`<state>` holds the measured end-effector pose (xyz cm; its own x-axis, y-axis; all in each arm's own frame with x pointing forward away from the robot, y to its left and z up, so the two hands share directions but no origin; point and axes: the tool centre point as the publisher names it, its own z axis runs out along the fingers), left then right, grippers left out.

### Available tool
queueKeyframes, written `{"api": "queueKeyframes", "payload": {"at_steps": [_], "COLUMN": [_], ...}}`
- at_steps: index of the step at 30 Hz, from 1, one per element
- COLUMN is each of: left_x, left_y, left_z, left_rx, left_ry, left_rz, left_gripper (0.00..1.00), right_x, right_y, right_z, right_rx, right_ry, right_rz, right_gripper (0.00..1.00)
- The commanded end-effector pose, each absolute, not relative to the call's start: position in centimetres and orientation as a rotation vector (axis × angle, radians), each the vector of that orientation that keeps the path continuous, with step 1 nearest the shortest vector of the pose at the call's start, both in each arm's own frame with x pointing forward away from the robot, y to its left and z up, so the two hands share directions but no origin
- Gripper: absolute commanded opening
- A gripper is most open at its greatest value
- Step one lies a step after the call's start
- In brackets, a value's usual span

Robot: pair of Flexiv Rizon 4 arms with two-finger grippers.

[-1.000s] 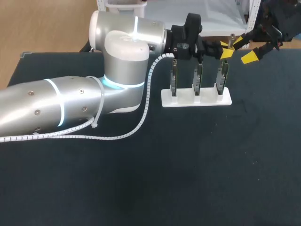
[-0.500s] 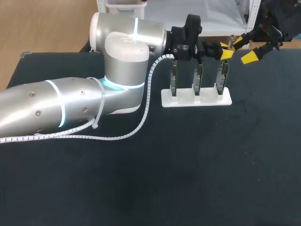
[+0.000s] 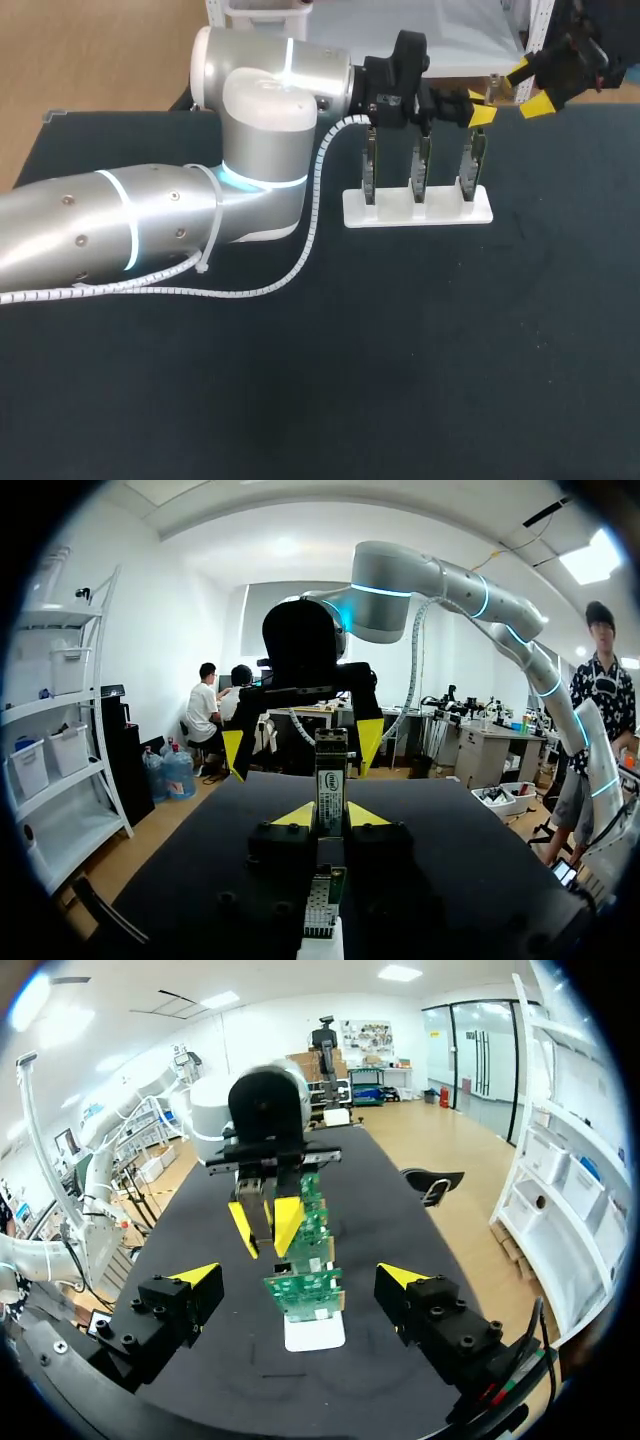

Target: Pick up the optical module with the left hand, and insert it into the network port with the right hand.

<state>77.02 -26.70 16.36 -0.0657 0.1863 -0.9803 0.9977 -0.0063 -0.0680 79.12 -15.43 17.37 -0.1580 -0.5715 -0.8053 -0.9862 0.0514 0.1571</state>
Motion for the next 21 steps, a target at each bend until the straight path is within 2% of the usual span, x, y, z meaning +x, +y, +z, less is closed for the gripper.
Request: {"api": "queueKeyframes", "payload": {"at_steps": [1, 21], "left_x": [77.2, 77.2], "left_y": [-26.8, -26.8], "left_z": [16.3, 16.3], "left_rx": [1.326, 1.326], "left_ry": [1.39, 1.39], "left_rz": [-1.176, -1.176], "left_gripper": [0.0, 0.0], "right_x": [79.0, 76.0], "right_y": [-15.0, -9.8], "right_z": [18.7, 20.4], "right_rx": [-1.571, -1.567], "right_ry": [1.763, 1.729], "right_rz": [0.957, 0.978], "right_gripper": [1.0, 1.0]}}
